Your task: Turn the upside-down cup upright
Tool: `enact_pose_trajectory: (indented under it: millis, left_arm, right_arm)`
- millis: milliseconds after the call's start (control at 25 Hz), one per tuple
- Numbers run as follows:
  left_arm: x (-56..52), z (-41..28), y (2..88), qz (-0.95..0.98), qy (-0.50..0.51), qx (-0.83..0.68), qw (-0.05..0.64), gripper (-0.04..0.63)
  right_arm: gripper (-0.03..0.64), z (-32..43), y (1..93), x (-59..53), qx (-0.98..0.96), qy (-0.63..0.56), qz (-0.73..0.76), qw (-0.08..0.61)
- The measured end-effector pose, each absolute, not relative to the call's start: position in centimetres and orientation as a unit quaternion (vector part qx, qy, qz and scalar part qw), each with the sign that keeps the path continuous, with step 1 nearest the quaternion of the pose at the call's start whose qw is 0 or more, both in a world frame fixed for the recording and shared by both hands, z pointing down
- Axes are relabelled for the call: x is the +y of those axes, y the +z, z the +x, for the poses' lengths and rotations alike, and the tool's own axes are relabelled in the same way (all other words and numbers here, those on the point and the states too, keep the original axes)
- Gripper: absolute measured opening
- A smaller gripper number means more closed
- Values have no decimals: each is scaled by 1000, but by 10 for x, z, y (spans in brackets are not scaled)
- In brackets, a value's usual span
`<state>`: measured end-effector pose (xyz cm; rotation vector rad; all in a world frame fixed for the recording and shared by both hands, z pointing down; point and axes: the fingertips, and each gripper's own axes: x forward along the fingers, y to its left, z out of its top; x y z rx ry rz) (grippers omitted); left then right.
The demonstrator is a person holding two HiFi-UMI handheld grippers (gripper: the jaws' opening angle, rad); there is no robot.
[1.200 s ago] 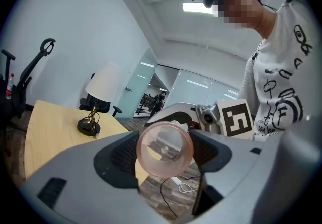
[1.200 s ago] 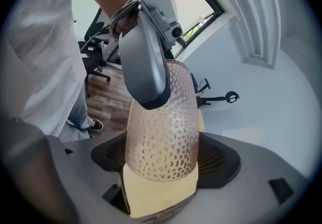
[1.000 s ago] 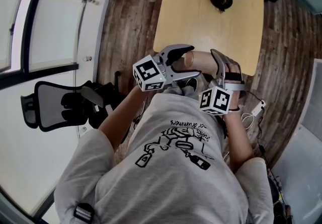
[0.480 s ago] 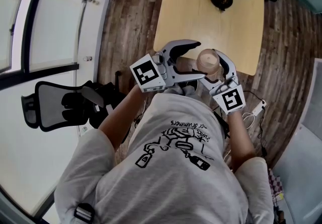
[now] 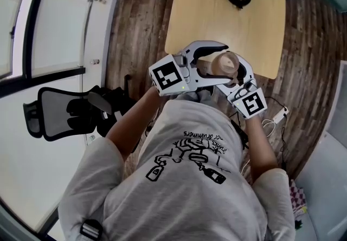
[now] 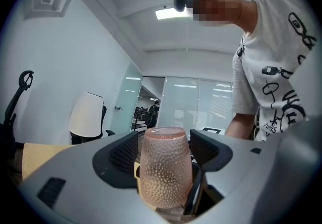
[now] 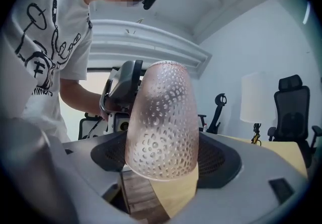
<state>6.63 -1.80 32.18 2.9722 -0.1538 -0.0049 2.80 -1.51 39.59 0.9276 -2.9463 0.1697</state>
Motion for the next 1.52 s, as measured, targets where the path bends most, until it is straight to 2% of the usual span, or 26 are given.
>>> enact_pose_trajectory:
  millis: [80,240,560,920,1520]
  left_arm:
    - [-17,68,325,996,3,-48,80,299]
    - [-16,70,337,996,19,-40,72,291]
    - [-29,80,399,995,77,-58,38,288]
    - [-46,84,483,988,127,-81,26,288]
    - [-56,90,546,982,155,-98,37,288]
  right_arm:
    - [379,29,400,-16,-952,53,301,27]
    - [379,30,414,-17,-952,41,300,52]
    - [379,39,488,-35,-930,53,310,187]
    - [379,41,580,-54,-902,87,308,288]
    - [379,47,646,-62,-880,111,303,348]
